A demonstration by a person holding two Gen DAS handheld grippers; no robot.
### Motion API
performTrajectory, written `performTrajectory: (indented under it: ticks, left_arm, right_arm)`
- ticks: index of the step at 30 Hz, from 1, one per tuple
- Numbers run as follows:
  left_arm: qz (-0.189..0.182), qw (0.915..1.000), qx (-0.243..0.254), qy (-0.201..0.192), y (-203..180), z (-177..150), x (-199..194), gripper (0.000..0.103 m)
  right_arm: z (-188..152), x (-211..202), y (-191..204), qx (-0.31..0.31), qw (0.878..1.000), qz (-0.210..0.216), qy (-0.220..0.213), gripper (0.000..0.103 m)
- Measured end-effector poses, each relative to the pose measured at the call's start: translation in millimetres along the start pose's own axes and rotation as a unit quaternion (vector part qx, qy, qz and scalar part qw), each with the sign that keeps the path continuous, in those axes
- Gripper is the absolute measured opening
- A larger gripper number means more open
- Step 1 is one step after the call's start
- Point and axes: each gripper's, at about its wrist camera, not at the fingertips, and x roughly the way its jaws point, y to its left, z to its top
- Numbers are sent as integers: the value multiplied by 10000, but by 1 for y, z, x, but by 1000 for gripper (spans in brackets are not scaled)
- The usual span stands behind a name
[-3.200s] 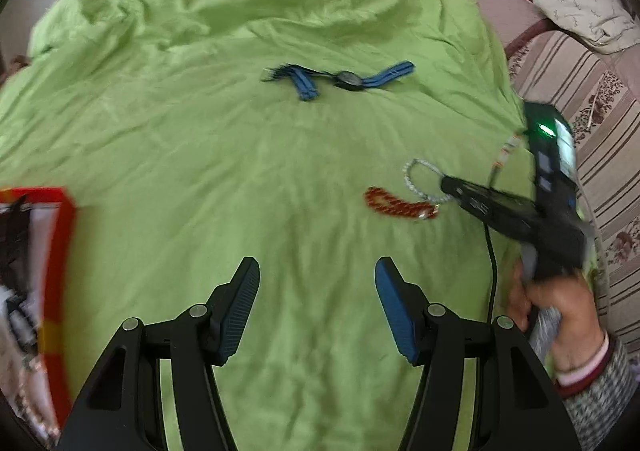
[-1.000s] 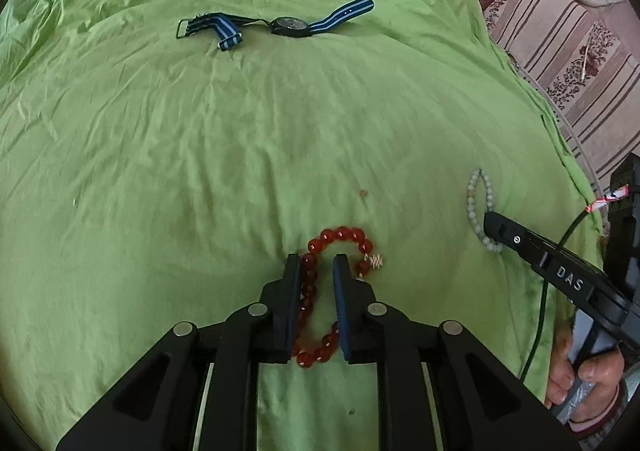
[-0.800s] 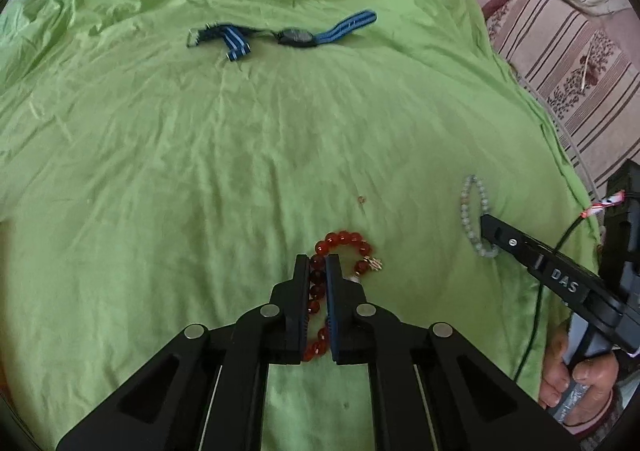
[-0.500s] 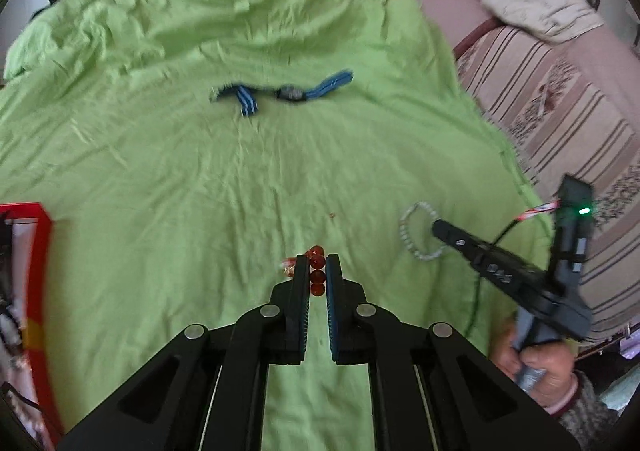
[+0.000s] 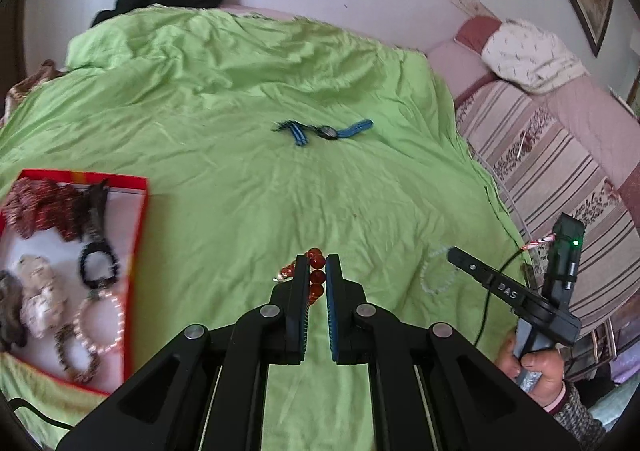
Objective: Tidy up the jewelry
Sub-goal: 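Lift both bracelets and carry them toward the tray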
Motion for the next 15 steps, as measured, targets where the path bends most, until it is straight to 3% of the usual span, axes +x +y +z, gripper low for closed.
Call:
performTrajectory:
  ticks: [8, 15]
  left_arm:
    - [295, 9992, -144, -214, 52, -5, -57, 7]
    - [1007, 9946, -184, -186, 127, 2, -85, 7]
  right_arm:
    - [0, -20, 66, -695, 9975, 130, 13, 6]
    - [-4, -5, 146, -1311, 9898, 486, 263, 6]
